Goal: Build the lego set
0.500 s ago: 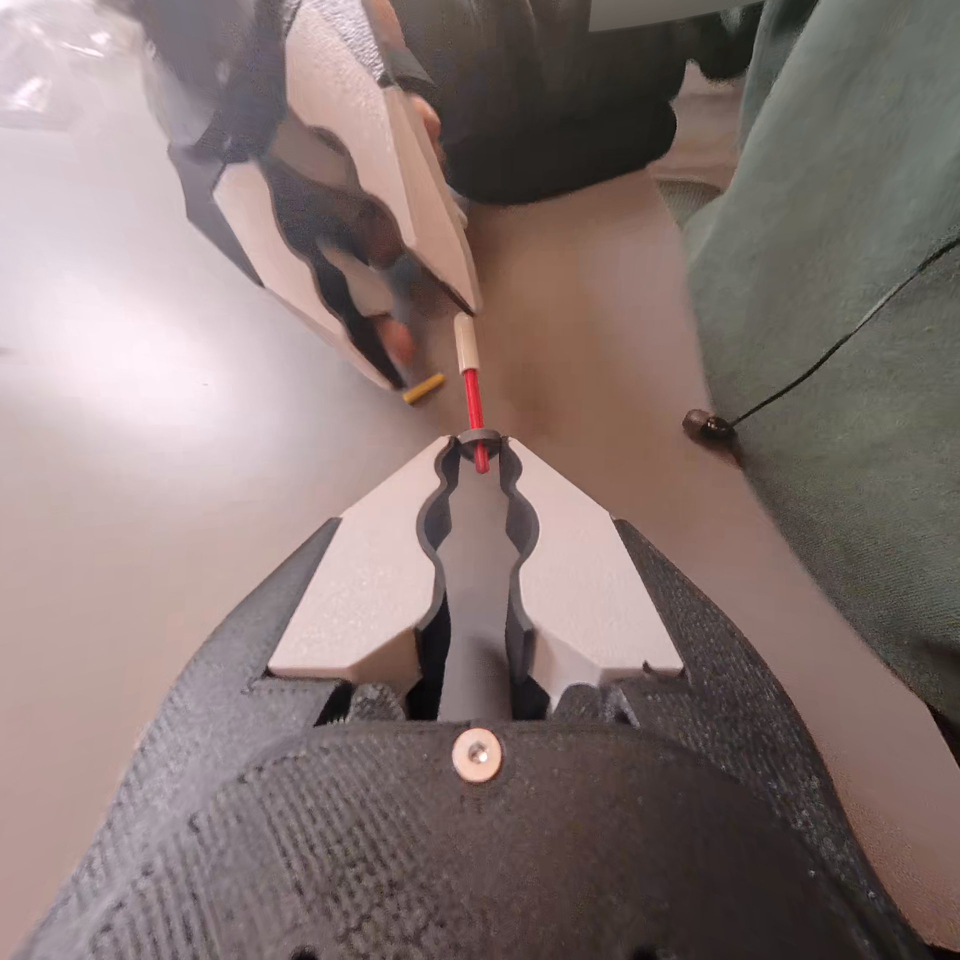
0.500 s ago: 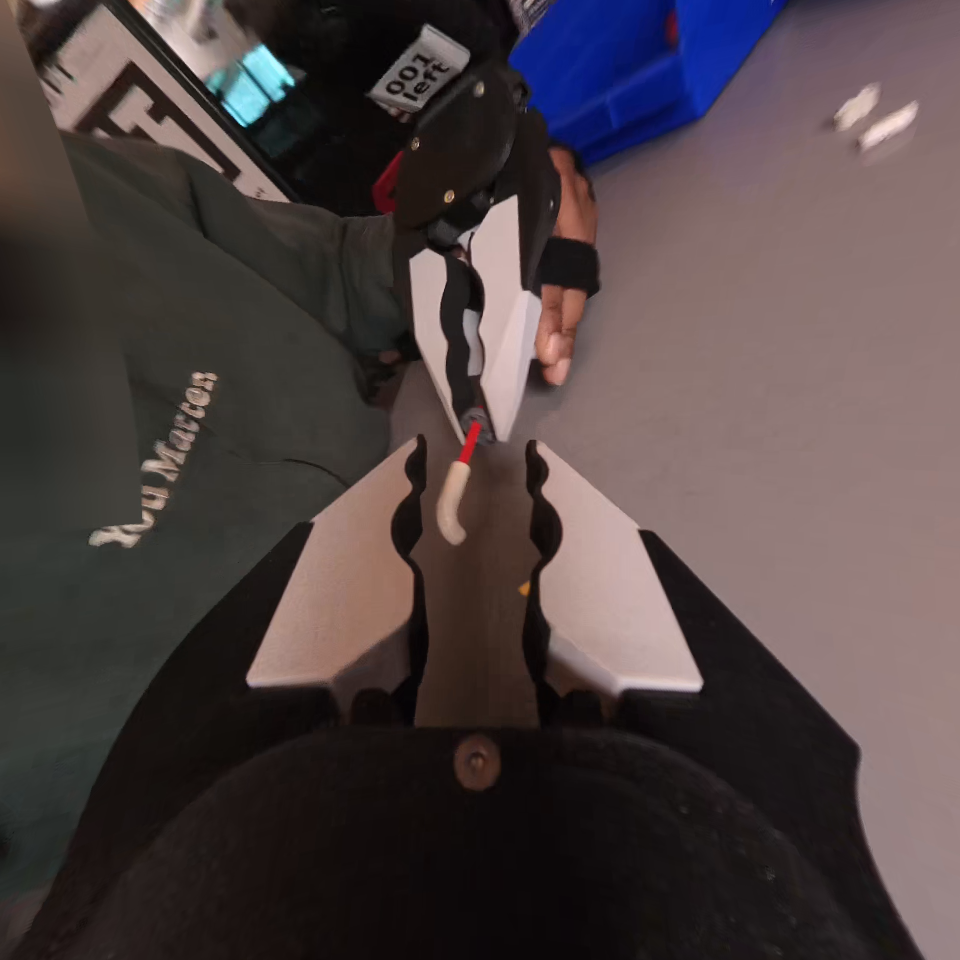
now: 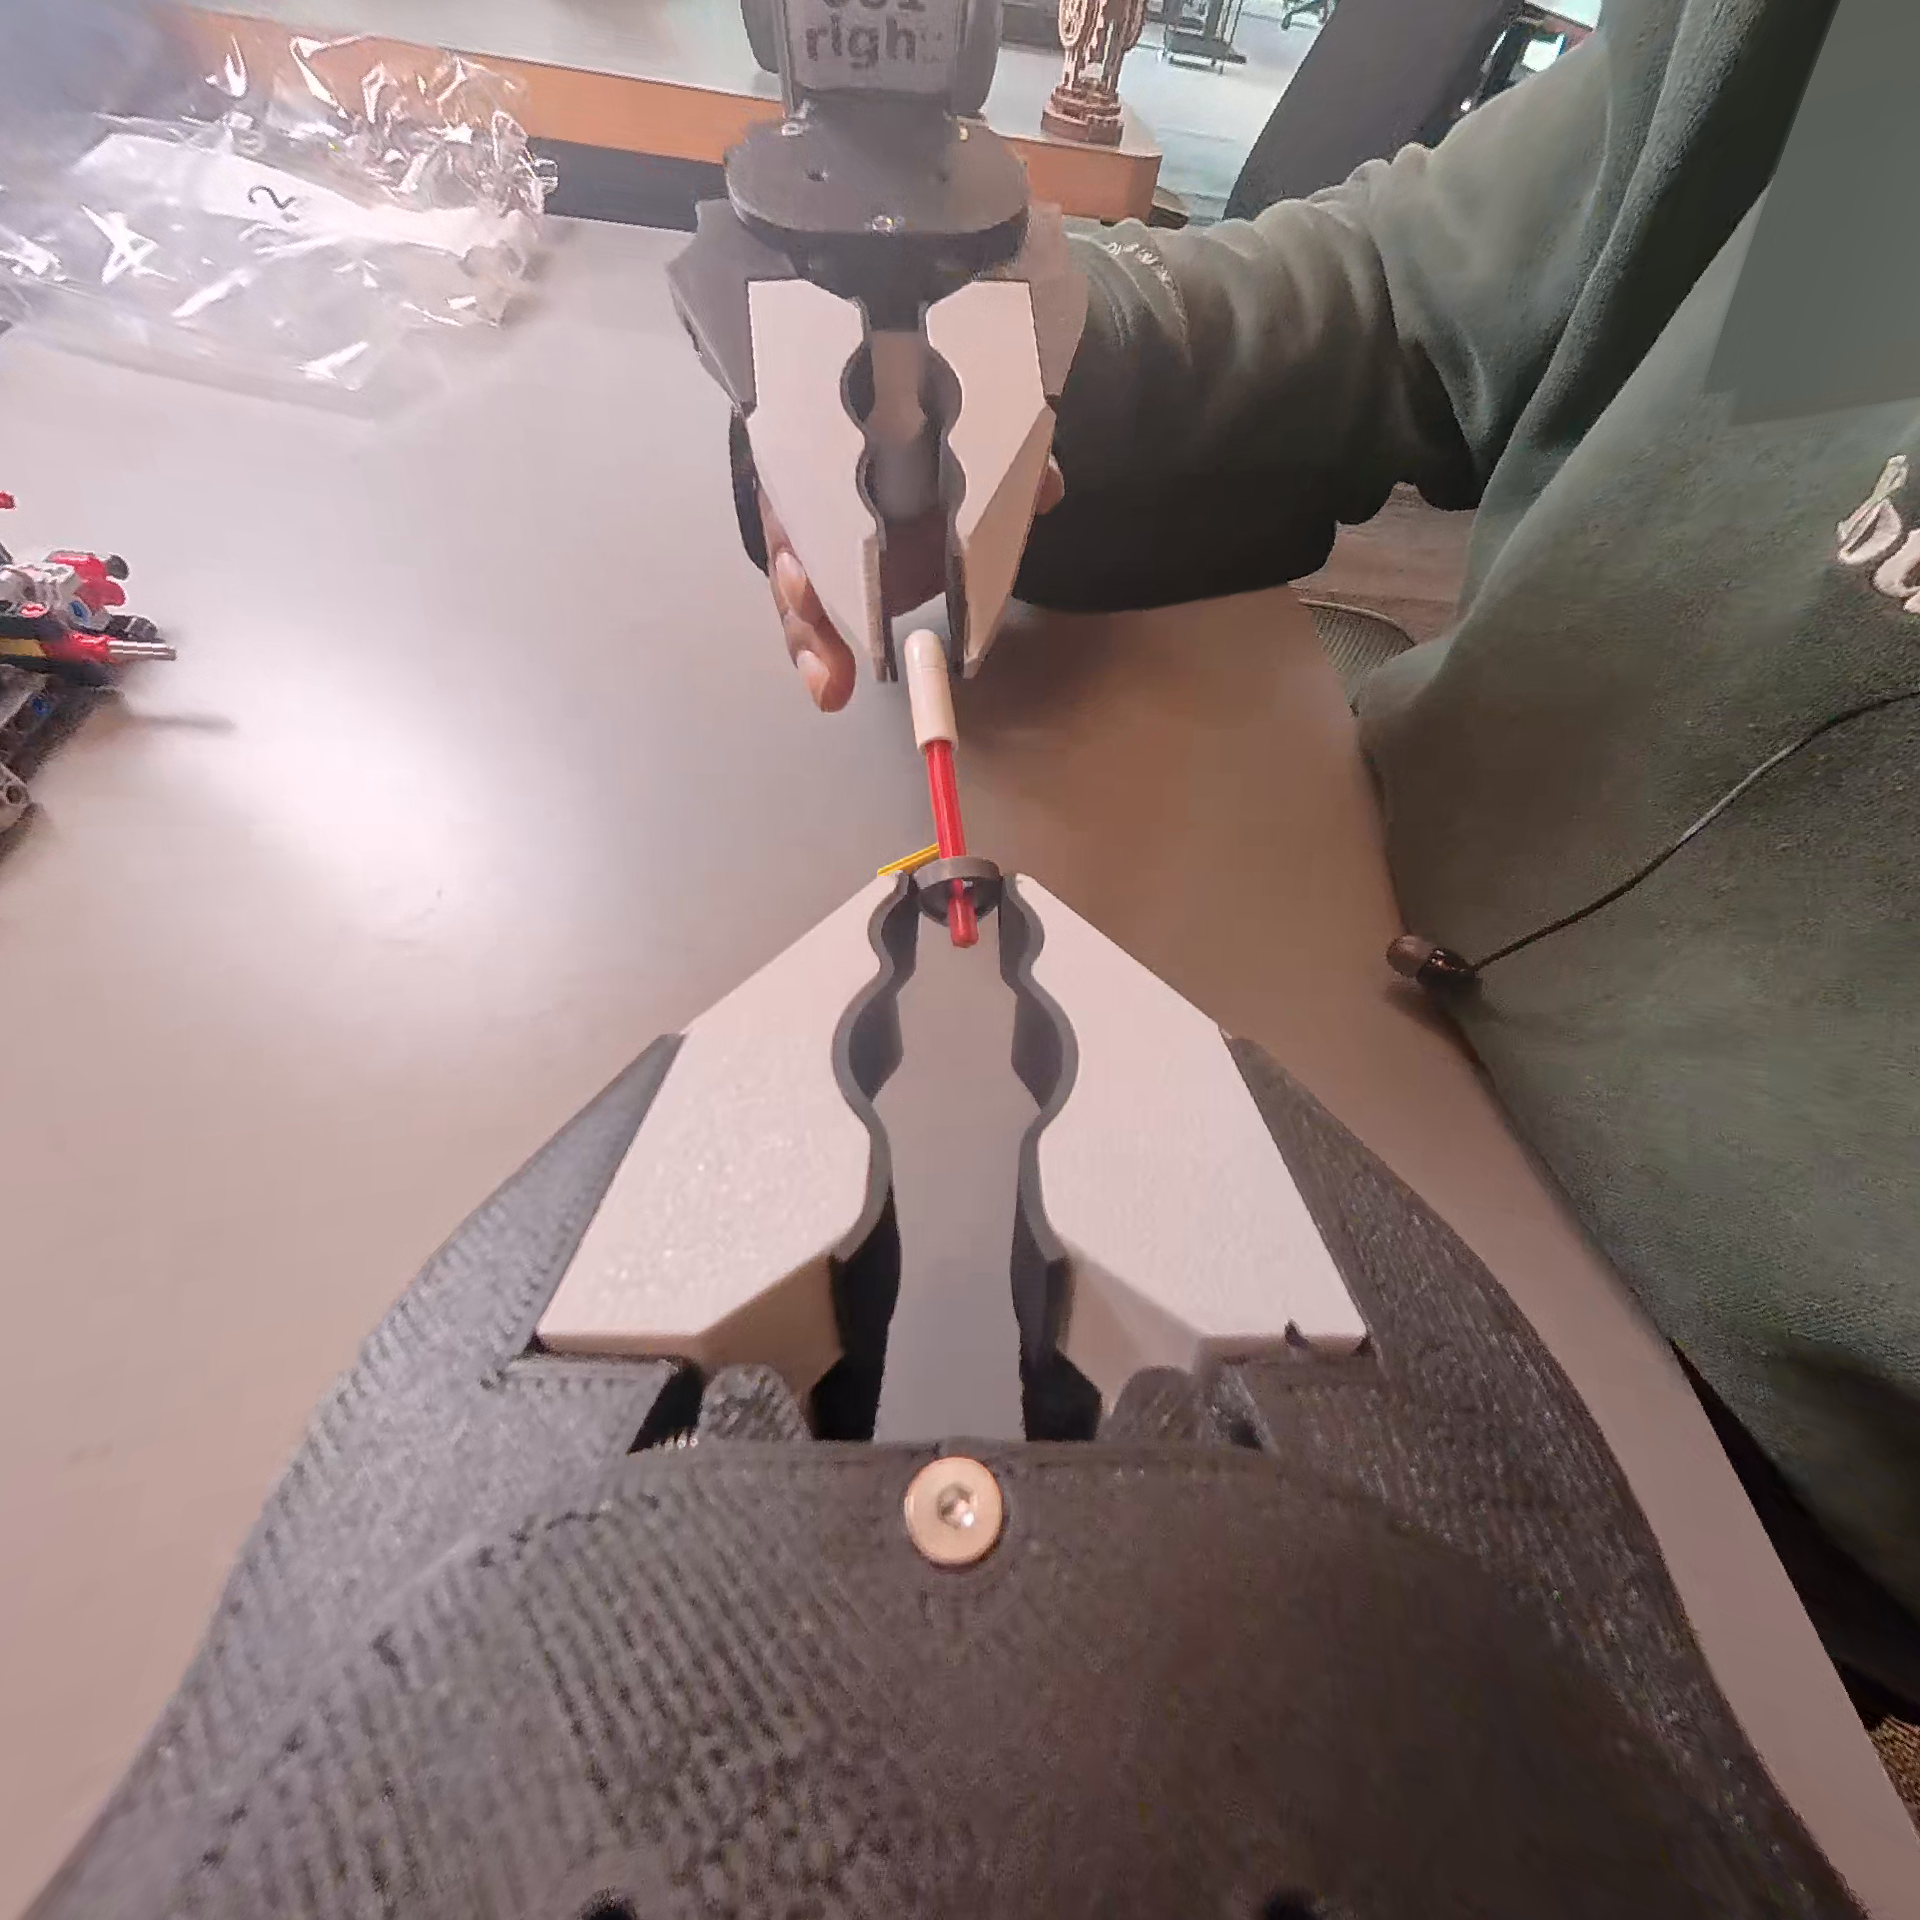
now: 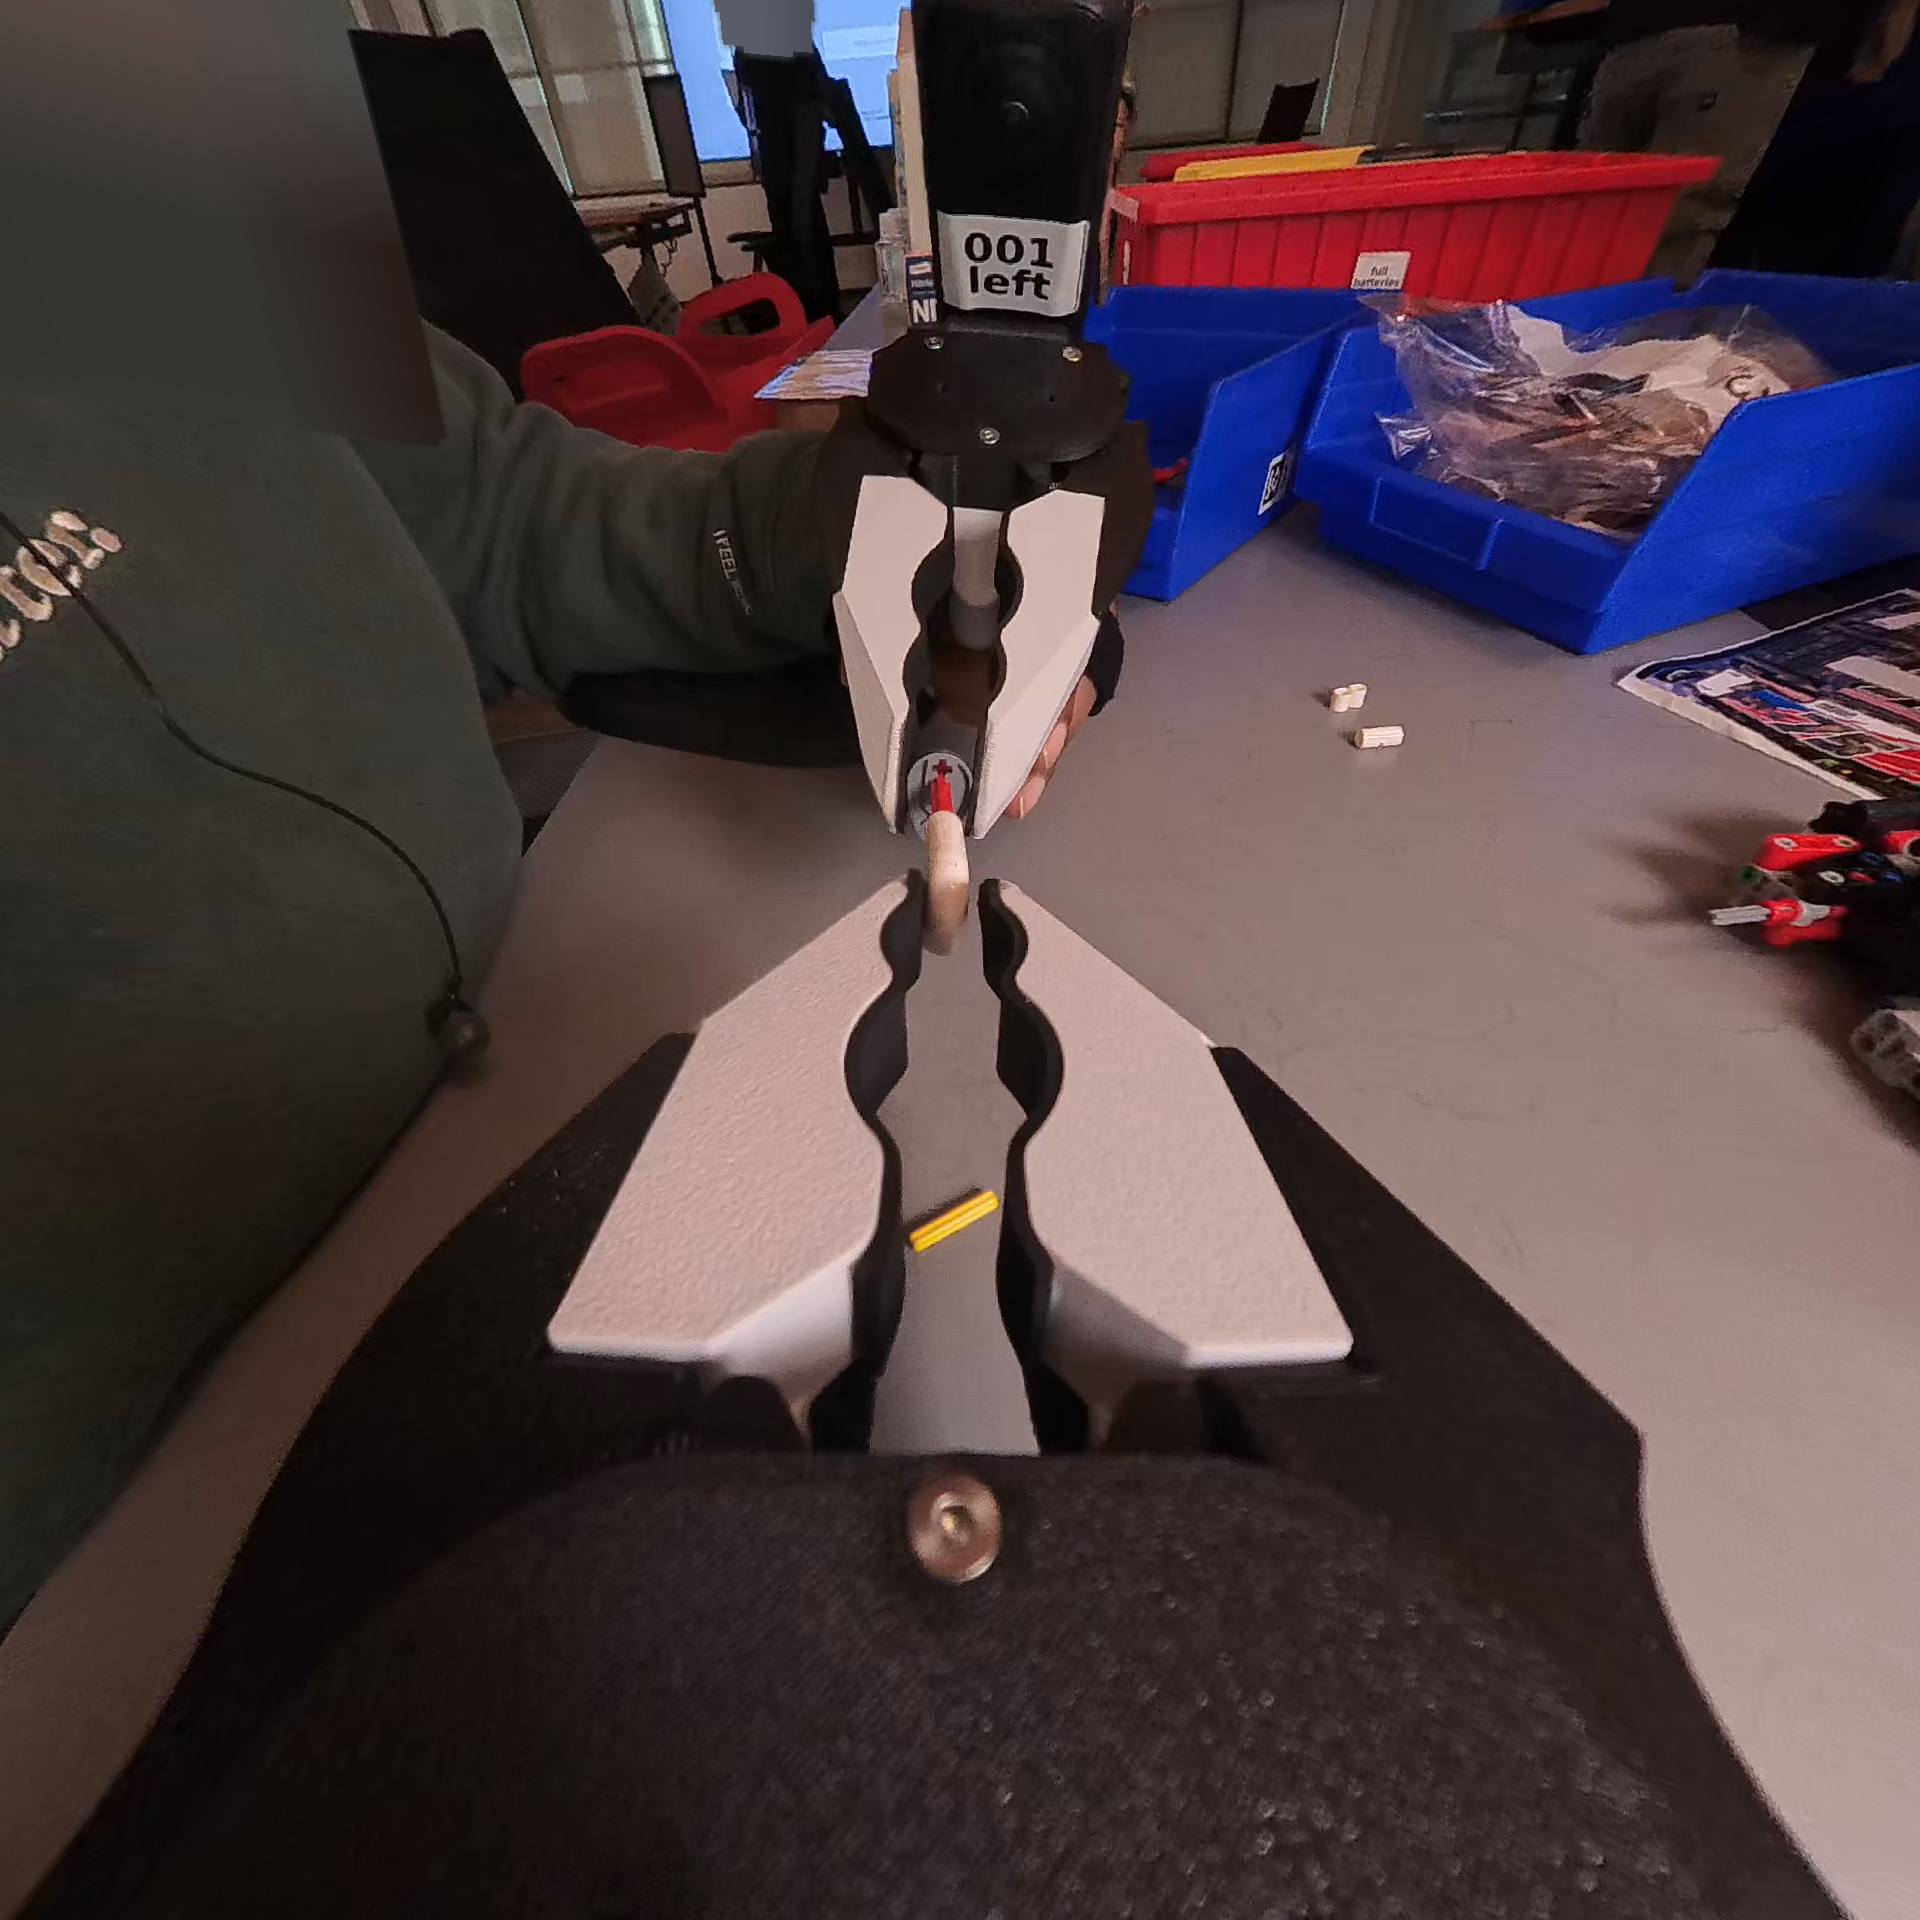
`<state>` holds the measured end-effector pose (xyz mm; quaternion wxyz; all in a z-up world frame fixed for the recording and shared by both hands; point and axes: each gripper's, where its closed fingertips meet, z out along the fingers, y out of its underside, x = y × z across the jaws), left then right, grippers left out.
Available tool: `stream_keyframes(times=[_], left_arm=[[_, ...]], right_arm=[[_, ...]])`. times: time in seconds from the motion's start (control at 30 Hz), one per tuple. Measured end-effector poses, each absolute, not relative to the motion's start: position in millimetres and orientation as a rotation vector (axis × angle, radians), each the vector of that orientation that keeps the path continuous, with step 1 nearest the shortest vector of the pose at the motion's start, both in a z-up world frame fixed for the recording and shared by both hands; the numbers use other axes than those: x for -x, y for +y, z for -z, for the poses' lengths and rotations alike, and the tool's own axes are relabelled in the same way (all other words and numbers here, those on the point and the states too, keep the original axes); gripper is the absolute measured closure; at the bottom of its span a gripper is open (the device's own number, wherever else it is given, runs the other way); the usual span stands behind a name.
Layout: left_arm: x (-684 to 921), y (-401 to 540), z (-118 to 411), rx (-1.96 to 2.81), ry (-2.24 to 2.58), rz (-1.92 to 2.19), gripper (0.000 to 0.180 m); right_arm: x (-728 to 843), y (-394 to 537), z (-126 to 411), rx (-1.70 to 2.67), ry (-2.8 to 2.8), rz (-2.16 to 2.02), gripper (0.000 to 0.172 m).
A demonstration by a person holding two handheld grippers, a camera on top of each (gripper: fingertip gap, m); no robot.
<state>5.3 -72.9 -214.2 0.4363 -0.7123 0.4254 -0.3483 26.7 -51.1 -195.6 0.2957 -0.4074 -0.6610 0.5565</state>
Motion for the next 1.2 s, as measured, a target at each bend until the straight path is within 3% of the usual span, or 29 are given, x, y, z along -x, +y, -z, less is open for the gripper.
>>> stream_keyframes(times=[0.6,1.2], left_arm=[[13,-47,183,1.652,0.786,0.77,0.165],[9,-51,220,1.838,0.812,0.82,0.167]], right_arm=[[-15,-30,175,1.388,-1.353,-1.875,0.167],[-18,-40,201,1.359,-1.557,-1.649,0.167]])
